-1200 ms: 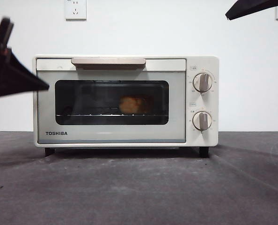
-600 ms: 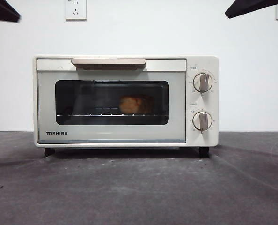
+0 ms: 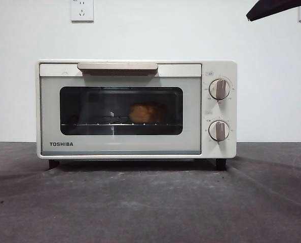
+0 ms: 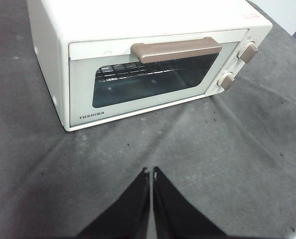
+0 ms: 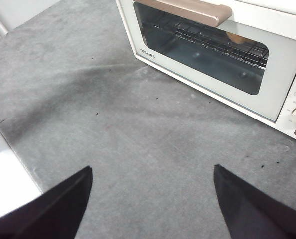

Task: The left arm flap open the oven, the right arm pick bread and place it into oven, the left arm flap close the oven

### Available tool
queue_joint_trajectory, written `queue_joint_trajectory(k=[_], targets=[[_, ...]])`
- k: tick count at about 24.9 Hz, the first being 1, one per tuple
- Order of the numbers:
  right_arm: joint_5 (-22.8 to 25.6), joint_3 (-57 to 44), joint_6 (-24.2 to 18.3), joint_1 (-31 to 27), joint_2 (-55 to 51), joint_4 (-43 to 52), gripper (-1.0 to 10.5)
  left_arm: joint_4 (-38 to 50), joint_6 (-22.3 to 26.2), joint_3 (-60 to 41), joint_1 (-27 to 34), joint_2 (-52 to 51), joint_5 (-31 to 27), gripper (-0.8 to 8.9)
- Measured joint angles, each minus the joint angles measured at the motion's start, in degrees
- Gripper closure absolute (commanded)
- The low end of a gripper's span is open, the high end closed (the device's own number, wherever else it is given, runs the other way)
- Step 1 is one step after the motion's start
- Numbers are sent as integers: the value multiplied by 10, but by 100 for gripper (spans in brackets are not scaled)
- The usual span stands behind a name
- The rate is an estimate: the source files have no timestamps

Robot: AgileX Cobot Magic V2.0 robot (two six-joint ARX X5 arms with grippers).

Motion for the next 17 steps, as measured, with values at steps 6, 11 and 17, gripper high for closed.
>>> queue_joint_trajectory(k=[6,11,17], targets=[[0,0,0,0,0,0,940,-1,2,0,0,0,0,794],[0,0,0,0,0,0,940,-1,2,0,0,0,0,794],[0,0,0,0,0,0,940,-1,2,0,0,0,0,794]])
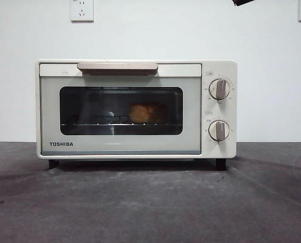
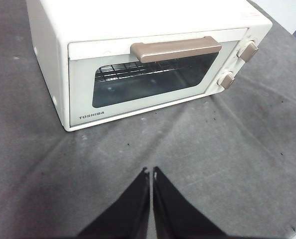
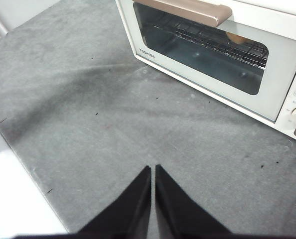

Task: The left arm flap open the oven, the right arm pick bread and place it into oven, the left arm flap close the oven

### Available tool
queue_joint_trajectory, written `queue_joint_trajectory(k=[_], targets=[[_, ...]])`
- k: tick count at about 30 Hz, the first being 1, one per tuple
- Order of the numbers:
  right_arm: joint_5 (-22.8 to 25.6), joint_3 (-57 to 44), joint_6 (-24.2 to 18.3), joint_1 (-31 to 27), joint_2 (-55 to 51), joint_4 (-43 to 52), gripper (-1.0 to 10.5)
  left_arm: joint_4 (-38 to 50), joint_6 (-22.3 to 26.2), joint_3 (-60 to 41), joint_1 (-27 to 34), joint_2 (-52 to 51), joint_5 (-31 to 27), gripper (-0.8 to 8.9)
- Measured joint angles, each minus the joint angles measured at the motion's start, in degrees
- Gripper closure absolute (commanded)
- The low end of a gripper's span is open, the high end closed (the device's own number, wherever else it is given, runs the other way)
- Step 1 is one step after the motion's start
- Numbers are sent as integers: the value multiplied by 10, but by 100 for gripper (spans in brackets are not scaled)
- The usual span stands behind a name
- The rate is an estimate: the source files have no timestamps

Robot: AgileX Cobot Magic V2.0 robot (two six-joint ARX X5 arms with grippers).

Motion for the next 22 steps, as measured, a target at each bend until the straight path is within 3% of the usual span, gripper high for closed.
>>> queue_joint_trajectory(k=[17,22], targets=[[0,0,0,0,0,0,940,4,2,0,0,-2,0,794],[0,0,0,0,0,0,940,57,48,-3,7,-37,-6,794]])
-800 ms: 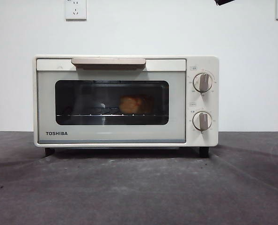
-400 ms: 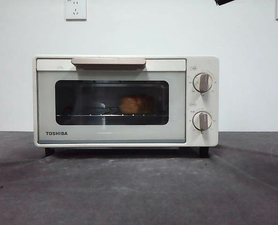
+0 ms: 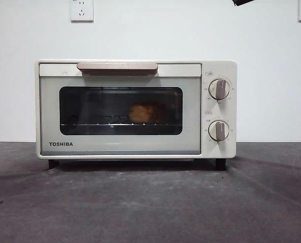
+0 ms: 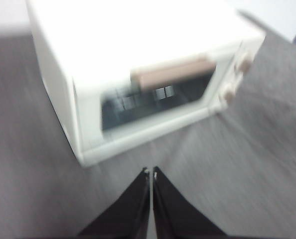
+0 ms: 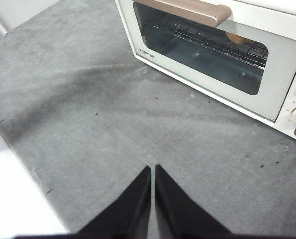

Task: The left arm flap open the oven, the right arm pick bread and place it into oven, the left arm flap close the oven

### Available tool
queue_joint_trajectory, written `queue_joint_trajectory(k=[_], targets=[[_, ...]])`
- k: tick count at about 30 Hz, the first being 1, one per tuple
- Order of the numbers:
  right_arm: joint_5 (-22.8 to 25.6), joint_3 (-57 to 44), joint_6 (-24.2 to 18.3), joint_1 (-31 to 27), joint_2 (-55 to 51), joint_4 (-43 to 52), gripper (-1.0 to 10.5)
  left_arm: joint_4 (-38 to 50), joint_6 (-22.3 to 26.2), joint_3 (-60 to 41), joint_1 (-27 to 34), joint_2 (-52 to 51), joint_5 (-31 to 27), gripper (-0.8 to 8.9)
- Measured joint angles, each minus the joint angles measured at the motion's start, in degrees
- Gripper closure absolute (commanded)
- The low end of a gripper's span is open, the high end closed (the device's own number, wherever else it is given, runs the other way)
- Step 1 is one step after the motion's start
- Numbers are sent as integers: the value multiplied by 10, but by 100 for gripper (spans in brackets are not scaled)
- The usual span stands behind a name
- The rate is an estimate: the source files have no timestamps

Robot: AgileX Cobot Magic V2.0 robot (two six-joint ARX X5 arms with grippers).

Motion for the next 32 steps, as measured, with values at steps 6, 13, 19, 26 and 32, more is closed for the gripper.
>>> queue_joint_trajectory(k=[6,13,19,26,32], targets=[[0,0,0,0,0,0,940,231,26,-74,23,-91,-106,794],[0,0,0,0,0,0,940,296,31,-199,42,-177,-193,794],[0,0,0,0,0,0,940,300,31,-301,52,-229,-194,794],[0,0,0,0,0,0,940,314,31,-404,52,-276,-194,794],[0,0,0,0,0,0,940,318,31,-449,52,-283,-195,794]])
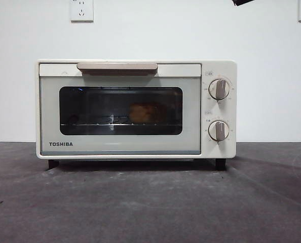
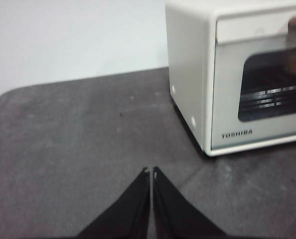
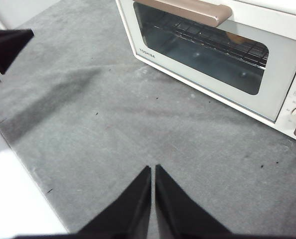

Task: The left arm flap open the oven, the right arm pick bread and place it into oven, the left arm flap close the oven

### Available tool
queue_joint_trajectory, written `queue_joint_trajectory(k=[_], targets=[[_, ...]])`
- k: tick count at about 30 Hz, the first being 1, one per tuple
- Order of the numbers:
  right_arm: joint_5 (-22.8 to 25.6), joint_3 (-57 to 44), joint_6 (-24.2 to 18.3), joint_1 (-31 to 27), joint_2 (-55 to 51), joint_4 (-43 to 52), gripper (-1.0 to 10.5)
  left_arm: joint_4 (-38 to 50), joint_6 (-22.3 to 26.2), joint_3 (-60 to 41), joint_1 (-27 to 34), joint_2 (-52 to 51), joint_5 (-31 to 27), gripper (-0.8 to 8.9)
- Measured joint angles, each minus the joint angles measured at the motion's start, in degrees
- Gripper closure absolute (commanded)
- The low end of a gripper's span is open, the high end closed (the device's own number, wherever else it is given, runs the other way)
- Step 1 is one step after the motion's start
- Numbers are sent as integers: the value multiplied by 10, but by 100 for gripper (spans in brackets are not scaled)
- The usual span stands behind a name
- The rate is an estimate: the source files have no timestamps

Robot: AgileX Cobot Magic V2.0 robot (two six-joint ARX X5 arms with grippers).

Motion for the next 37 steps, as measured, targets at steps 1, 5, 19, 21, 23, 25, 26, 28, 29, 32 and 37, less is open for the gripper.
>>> queue_joint_trajectory(k=[1,5,19,21,23,25,26,28,29,32,37], targets=[[0,0,0,0,0,0,940,0,0,-5,0,0,0,794],[0,0,0,0,0,0,940,4,0,-21,0,0,0,794],[0,0,0,0,0,0,940,19,0,-38,0,0,-2,794],[0,0,0,0,0,0,940,19,0,-38,0,0,-2,794],[0,0,0,0,0,0,940,19,0,-38,0,0,-2,794],[0,0,0,0,0,0,940,19,0,-38,0,0,-2,794],[0,0,0,0,0,0,940,19,0,-38,0,0,-2,794],[0,0,0,0,0,0,940,19,0,-38,0,0,-2,794],[0,0,0,0,0,0,940,19,0,-38,0,0,-2,794],[0,0,0,0,0,0,940,19,0,-38,0,0,-2,794],[0,0,0,0,0,0,940,19,0,-38,0,0,-2,794]])
